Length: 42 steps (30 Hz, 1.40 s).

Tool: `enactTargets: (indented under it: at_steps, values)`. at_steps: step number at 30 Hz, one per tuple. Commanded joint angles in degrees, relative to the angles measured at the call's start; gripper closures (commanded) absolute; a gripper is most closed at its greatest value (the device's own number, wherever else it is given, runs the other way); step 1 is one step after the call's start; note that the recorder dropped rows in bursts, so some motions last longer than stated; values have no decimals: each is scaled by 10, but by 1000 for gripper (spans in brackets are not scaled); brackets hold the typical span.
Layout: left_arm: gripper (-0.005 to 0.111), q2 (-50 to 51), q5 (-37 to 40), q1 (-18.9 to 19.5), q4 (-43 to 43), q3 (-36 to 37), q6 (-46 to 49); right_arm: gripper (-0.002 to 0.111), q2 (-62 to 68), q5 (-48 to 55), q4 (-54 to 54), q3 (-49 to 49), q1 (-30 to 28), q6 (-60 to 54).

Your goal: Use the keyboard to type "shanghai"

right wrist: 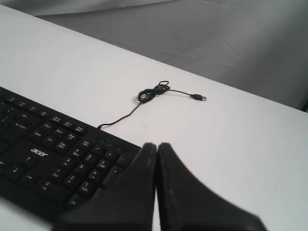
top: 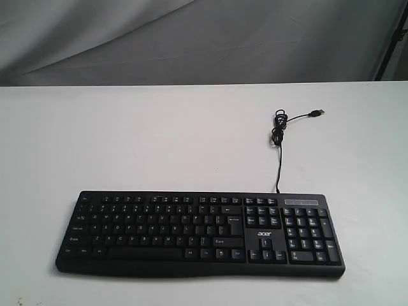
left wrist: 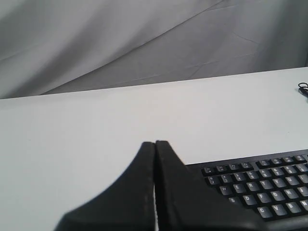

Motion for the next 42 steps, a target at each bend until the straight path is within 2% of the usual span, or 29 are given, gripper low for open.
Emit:
enactTargets:
  at_steps: [1,17,22,25,29,35,37,39,42]
  values:
    - [107,-2,-3,-2,0,2,-2,108,-4,1,3,2,-5,0]
    - [107,-2,-3,-2,0,2,-2,108,-4,0,6,0,-5,0]
    - [107,-2,-3,-2,0,2,-2,108,-4,0,49,-68,-5,0]
    - [107,-2,-3,-2,0,2,-2,108,30,-1,112,-106,-5,0]
    - [107,-2,-3,-2,0,2,-2,108,108,-1,111,-141,-5,0]
    - [107,-2,-3,-2,0,2,-2,108,247,-74,116,-166,0,0]
    - [107,-2,-3,-2,0,2,-2,108,293,-92,126,-177,13,16]
    - [107,-2,-3,-2,0,2,-2,108,343,-102,129,-196,47,89]
    - [107,-2,-3,-2,0,2,-2,108,416,-106,129,-225,126,158]
